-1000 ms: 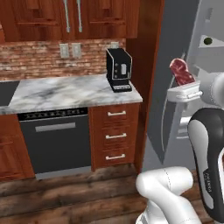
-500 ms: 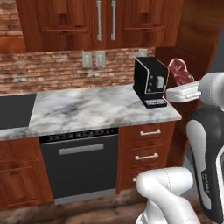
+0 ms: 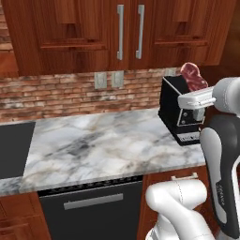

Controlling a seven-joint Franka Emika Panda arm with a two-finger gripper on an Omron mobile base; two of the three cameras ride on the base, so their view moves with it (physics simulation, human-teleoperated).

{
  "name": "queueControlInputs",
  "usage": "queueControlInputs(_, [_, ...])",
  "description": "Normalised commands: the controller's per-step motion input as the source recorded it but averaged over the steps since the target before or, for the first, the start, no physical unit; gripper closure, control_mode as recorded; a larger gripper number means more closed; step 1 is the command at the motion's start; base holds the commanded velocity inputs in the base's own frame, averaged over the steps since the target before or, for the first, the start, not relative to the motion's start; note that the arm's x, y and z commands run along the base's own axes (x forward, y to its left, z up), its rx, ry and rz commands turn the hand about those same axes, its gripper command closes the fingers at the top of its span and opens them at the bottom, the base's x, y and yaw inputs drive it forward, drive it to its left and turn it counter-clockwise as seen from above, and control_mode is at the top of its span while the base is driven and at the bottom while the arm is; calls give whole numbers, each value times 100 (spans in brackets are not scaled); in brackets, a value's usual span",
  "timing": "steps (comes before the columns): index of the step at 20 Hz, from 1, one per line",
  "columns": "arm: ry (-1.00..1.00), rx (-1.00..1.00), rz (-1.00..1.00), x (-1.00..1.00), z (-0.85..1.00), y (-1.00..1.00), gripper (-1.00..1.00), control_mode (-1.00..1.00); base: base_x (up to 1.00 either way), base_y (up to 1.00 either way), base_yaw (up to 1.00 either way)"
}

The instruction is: Open the fridge, remove the pear, lime, and steak, and place them on any counter.

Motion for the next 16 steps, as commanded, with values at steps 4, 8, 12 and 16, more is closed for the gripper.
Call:
queueControlInputs(4, [0,0,0,0,0,0,100,100,71,15,0])
queueControlInputs(8, [0,0,0,0,0,0,100,100,7,0,0])
queueControlInputs(12, [0,0,0,0,0,0,100,100,0,0,0])
queueControlInputs(16, [0,0,0,0,0,0,100,100,0,0,0])
